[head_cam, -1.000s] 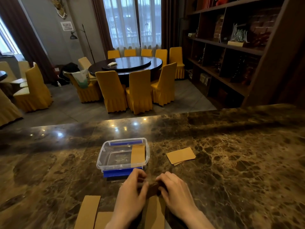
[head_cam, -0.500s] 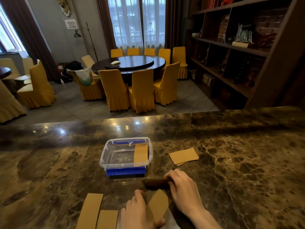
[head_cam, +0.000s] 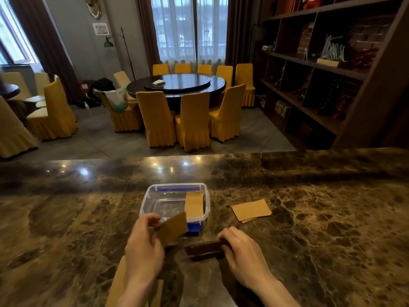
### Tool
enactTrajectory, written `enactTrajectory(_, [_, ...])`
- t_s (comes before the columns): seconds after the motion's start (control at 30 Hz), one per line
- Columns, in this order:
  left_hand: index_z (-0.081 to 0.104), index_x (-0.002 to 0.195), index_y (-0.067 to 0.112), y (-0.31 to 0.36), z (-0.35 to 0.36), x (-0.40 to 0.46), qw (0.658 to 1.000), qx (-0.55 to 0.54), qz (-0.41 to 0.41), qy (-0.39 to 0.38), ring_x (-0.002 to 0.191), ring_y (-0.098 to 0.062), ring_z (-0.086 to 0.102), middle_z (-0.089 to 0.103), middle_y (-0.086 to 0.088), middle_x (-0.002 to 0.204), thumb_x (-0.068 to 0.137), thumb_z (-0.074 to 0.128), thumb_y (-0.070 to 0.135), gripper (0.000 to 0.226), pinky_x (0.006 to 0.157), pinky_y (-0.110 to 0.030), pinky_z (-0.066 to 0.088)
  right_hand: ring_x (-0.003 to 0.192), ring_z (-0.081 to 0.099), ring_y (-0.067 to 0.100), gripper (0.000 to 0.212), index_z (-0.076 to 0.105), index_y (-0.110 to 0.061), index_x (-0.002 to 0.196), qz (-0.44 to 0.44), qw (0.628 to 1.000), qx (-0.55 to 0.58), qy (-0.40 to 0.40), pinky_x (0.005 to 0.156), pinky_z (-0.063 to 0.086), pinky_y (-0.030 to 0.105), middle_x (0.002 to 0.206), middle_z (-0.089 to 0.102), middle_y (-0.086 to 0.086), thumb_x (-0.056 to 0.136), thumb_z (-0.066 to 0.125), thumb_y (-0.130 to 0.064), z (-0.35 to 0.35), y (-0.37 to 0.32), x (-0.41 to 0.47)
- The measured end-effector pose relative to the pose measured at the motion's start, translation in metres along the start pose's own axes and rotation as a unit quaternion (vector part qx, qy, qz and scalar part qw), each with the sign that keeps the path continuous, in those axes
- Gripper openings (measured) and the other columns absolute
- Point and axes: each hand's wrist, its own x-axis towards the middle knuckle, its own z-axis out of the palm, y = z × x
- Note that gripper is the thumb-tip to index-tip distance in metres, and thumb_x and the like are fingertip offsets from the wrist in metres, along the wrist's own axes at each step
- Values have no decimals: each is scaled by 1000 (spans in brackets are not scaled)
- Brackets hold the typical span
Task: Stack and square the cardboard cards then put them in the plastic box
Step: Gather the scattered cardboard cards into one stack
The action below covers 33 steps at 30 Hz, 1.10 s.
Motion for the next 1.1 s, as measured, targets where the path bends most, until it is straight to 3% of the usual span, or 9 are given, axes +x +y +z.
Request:
enactTrajectory(0.13, [47, 121, 43, 5, 10, -1, 977, 37, 90, -188, 96, 8, 63, 57, 26, 112, 88, 59, -10, 64, 79, -4, 51, 99, 53, 1, 23, 55, -37, 107, 5, 1000, 22, -10, 86, 50, 23, 106, 57, -17, 97, 61, -17, 9, -8, 3])
enactTrajectory(0.27, [51, 110, 47, 6, 23, -10, 962, -33, 41, -269, 106, 8, 62, 68, 11, 107, 84, 58, -12, 65, 96, -23, 58, 100, 55, 1, 35, 44, -41, 110, 42, 999, 31, 0, 88, 52, 22, 110, 58, -17, 94, 65, -19, 16, -10, 2])
enactTrajectory(0.37, [53, 108, 49, 4, 31, -15, 951, -61, 21, -301, 108, 5, 64, 67, 13, 112, 81, 66, -9, 65, 97, -27, 59, 108, 56, 3, 49, 39, -37, 128, 48, 999, 4, 7, 90, 54, 24, 122, 55, -12, 92, 68, -21, 20, -11, 4])
enactTrajectory(0.53, [45, 106, 59, -2, 41, -17, 959, -47, 51, -276, 114, 17, 53, 61, 21, 116, 84, 67, -8, 73, 86, -8, 54, 134, 44, 16, 62, 29, -35, 150, 27, 996, -84, -10, 100, 52, 32, 154, 34, 1, 97, 60, -24, 25, -20, 5])
enactTrajectory(0.67, [44, 112, 54, -5, 38, -18, 964, -39, 45, -261, 113, 3, 62, 62, 20, 115, 84, 72, 0, 67, 96, -23, 57, 128, 48, 18, 45, 48, -29, 141, -16, 994, -106, -22, 99, 49, 31, 139, 51, -1, 98, 58, -19, 26, -22, 6])
enactTrajectory(0.77, [49, 118, 42, -10, 20, -11, 989, -23, 23, -145, 109, -3, 62, 62, 19, 114, 86, 77, 16, 50, 93, -25, 53, 114, 50, 14, 37, 54, -29, 134, -29, 993, -111, -12, 94, 48, 30, 125, 57, -5, 99, 57, -21, 25, -22, 7])
enactTrajectory(0.87, [55, 123, 32, -36, -11, 0, 992, 121, -32, -6, 111, -16, 62, 66, 4, 119, 86, 75, 33, 42, 96, -41, 55, 110, 52, 13, 33, 57, -29, 131, -34, 993, -117, -6, 94, 47, 29, 122, 60, -5, 99, 58, -22, 29, -26, 9])
enactTrajectory(1.0, [41, 134, 35, -62, -31, 1, 925, 315, -190, -97, 131, -24, 52, 57, 0, 141, 80, 62, 68, 67, 107, -45, 46, 110, 50, 12, 32, 56, -31, 131, -27, 994, -109, -4, 95, 45, 27, 123, 59, -7, 100, 57, -24, 32, -28, 9])
enactTrajectory(1.1, [39, 133, 41, -61, -29, -5, 920, 318, -187, -129, 132, -21, 49, 54, 4, 141, 75, 69, 67, 70, 108, -43, 45, 111, 49, 12, 33, 53, -33, 132, -30, 993, -111, -8, 96, 44, 28, 124, 57, -8, 101, 54, -26, 32, -28, 9])
